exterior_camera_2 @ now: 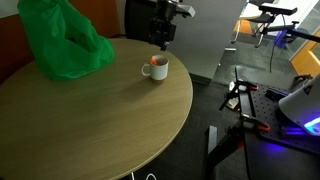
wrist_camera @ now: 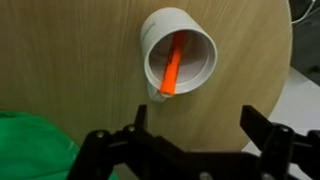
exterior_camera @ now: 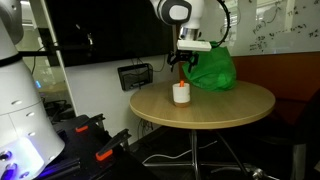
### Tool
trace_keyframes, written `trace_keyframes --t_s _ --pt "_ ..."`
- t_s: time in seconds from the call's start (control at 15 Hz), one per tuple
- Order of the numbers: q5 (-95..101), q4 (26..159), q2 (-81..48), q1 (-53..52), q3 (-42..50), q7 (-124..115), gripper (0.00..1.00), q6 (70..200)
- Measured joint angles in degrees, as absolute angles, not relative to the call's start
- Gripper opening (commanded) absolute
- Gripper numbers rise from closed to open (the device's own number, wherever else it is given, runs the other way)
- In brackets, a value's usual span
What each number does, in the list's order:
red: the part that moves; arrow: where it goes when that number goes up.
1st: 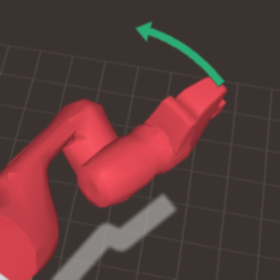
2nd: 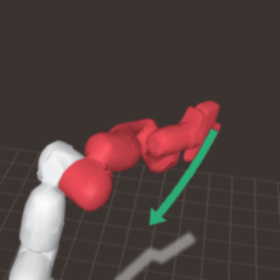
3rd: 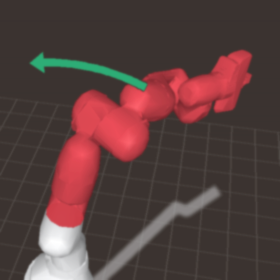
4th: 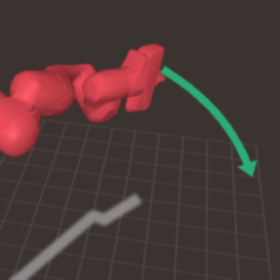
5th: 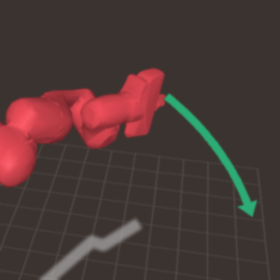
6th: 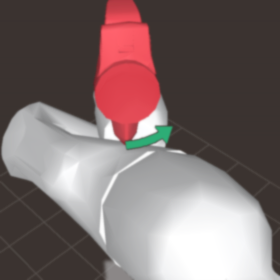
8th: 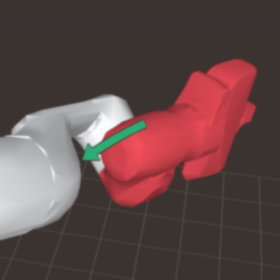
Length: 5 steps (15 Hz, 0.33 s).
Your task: Put the sharpie in the bowl
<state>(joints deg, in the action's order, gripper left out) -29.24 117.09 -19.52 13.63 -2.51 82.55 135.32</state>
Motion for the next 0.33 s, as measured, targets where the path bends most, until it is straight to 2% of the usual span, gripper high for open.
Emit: trace_keyframes --t_s 0.33 --pt "-16.82 120.14 -14.31 9.87 -0.39 62.58 1.00 135.30"
